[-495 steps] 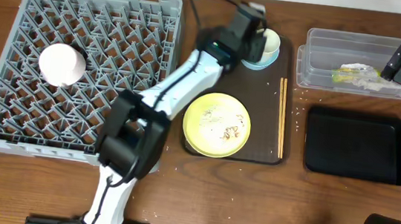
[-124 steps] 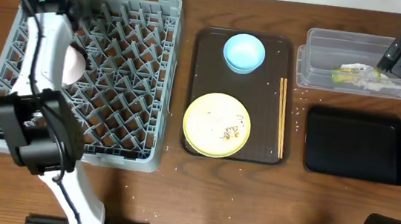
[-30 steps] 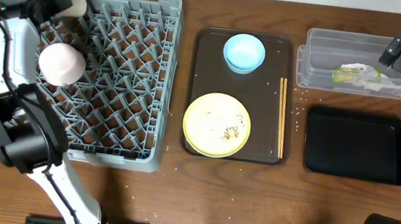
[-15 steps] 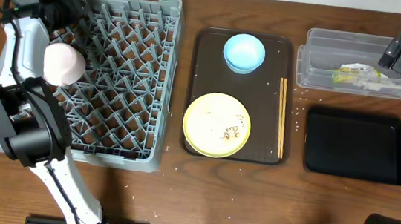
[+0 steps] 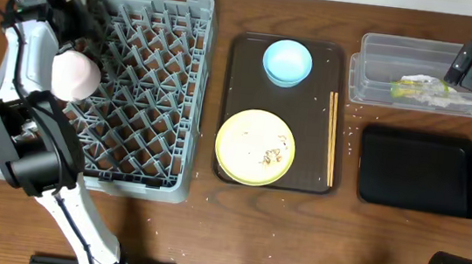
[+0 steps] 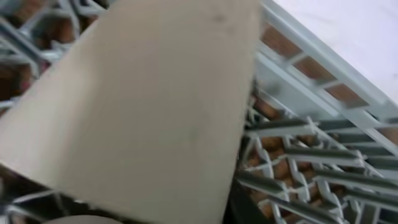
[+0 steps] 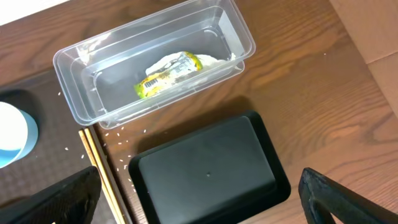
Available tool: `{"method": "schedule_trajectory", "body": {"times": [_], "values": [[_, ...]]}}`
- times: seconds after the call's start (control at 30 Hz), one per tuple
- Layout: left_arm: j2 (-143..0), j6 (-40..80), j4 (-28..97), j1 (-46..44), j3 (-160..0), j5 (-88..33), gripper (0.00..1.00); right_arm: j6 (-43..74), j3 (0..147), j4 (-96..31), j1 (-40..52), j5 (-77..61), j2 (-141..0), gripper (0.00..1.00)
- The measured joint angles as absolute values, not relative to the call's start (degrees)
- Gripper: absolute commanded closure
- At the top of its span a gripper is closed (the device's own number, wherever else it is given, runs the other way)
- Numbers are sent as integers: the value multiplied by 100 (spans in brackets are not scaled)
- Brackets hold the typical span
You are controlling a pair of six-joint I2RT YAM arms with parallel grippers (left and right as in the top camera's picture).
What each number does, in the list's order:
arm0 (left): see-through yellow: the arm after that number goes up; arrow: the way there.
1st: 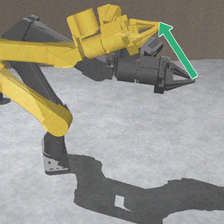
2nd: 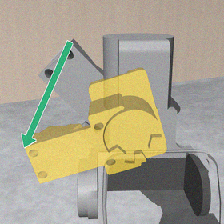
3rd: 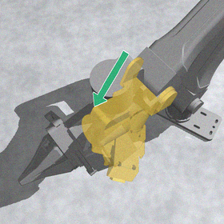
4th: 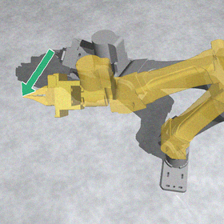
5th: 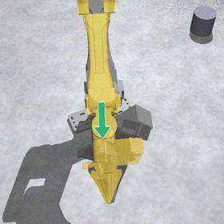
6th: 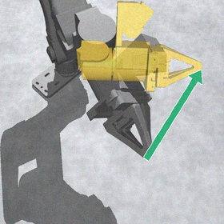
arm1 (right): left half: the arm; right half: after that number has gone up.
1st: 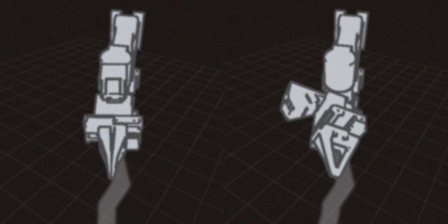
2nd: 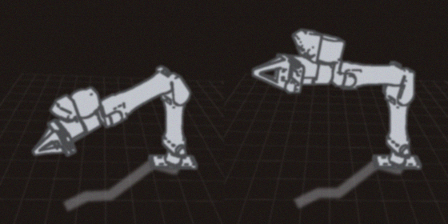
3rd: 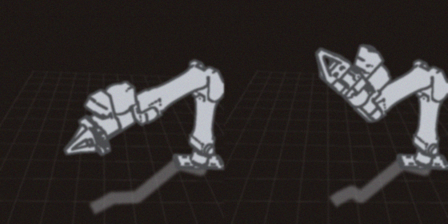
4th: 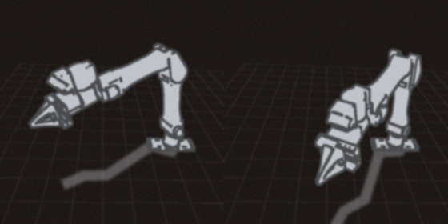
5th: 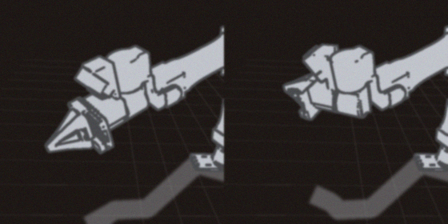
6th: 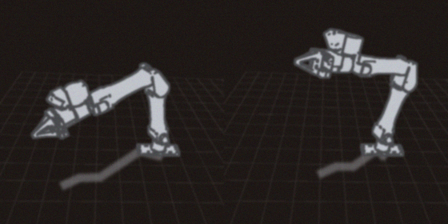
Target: Sort waste into correct bins and load items into the dishwasher
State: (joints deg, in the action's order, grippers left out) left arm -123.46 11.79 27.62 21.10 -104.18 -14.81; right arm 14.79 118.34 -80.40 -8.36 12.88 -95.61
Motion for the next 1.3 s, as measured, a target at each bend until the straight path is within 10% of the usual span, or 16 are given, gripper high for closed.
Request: {"method": "schedule_trajectory", "body": {"times": [0.87, 1.3], "values": [[-12289, 1186, 2783, 2137, -10217, -1487, 87, 1479, 11834, -8044, -836, 1203, -9561, 1], [-10665, 1109, 2198, 2333, -10171, -867, 63, 1479, 11834, -8042, -836, 357, -9561, 1]]}}
